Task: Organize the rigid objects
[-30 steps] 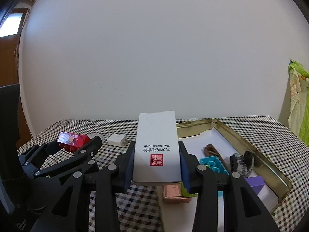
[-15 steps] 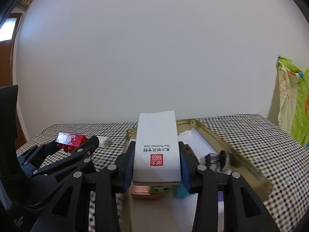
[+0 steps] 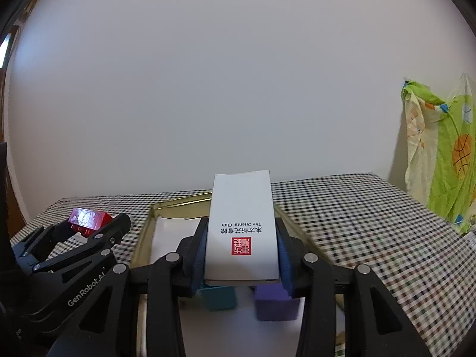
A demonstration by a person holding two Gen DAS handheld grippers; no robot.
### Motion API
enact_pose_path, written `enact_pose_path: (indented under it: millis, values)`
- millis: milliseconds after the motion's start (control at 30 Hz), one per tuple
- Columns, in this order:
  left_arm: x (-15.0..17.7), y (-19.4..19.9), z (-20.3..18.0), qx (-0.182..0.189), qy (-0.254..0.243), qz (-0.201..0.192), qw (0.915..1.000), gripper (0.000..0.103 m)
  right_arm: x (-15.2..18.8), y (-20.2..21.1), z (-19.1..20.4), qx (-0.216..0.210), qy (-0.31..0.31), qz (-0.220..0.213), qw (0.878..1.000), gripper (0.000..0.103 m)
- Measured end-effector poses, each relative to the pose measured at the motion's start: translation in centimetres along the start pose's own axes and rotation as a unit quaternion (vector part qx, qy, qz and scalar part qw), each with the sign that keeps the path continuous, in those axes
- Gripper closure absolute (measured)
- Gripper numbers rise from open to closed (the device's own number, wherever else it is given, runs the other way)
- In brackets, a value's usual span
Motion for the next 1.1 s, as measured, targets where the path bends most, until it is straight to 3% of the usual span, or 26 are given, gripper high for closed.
enact_pose_path:
  millis: [433,1100]
  values:
    - [-0.4,-1.0,-3.3,0.023,-0.027,0.003,0.9994,0.039,0.3,-0.7,-2.5,0.044,0.004,0.009,0.999,0.059]
    - [0.4,-2.7,-4.4,0.035,-0.032,0.042,0.998,0.039,0.7,-2.2,-4.7,0.087,0.026,0.007,0.996,0.059]
Point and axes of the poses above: each gripper's, at about its wrist camera, not at the fingertips, and y roughly against the way its jaws point, z to its left, x to its underside, the point moved 10 cm from there along -y, roughly the way its jaws point, and after that the axes turned 4 degrees about x, right-handed, at the moved point
